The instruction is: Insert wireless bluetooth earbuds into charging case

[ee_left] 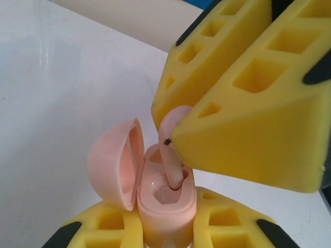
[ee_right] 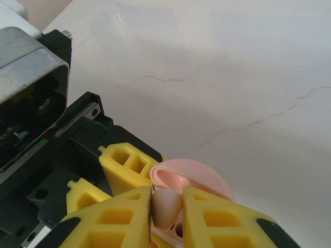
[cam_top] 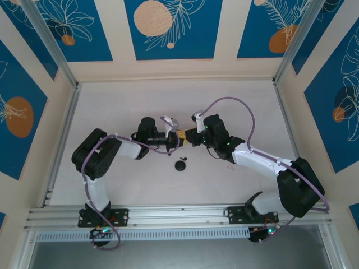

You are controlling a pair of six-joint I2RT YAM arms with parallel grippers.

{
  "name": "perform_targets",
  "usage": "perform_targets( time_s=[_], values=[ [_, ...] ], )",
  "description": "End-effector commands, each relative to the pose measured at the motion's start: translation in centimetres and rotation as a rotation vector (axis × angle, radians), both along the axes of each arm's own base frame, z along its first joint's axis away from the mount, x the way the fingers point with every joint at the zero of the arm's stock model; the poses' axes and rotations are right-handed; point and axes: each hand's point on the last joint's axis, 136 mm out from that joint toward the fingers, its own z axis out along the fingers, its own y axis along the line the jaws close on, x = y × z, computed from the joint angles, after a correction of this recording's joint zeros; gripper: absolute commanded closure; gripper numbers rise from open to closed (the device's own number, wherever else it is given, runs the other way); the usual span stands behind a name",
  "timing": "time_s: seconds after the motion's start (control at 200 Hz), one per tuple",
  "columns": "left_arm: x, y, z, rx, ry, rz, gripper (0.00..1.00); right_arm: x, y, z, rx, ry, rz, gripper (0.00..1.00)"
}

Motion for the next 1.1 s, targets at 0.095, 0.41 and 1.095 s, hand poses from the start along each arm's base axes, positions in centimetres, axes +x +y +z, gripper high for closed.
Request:
perform_targets(
  time_s=[0.095, 0.41, 1.095],
  values=[
    [-0.1, -0.1, 2.7, -0.030, -0.093, 0.003, 0.88, -1.1, -0.3, -0.9, -0.048, 0.025, -0.014, 0.80],
    [0.2, 0.1, 3.2, -0.013, -0.135, 0.034, 0.88, -1.6, -0.3, -2.4, -0.088, 0.078, -0.092, 0.80],
    [-0.4, 0.3, 2.7, 0.040, -0.201, 0.027, 0.87, -2.8, 0.9, 4.2, 0.216, 0.125, 0.037, 0.37]
  ],
)
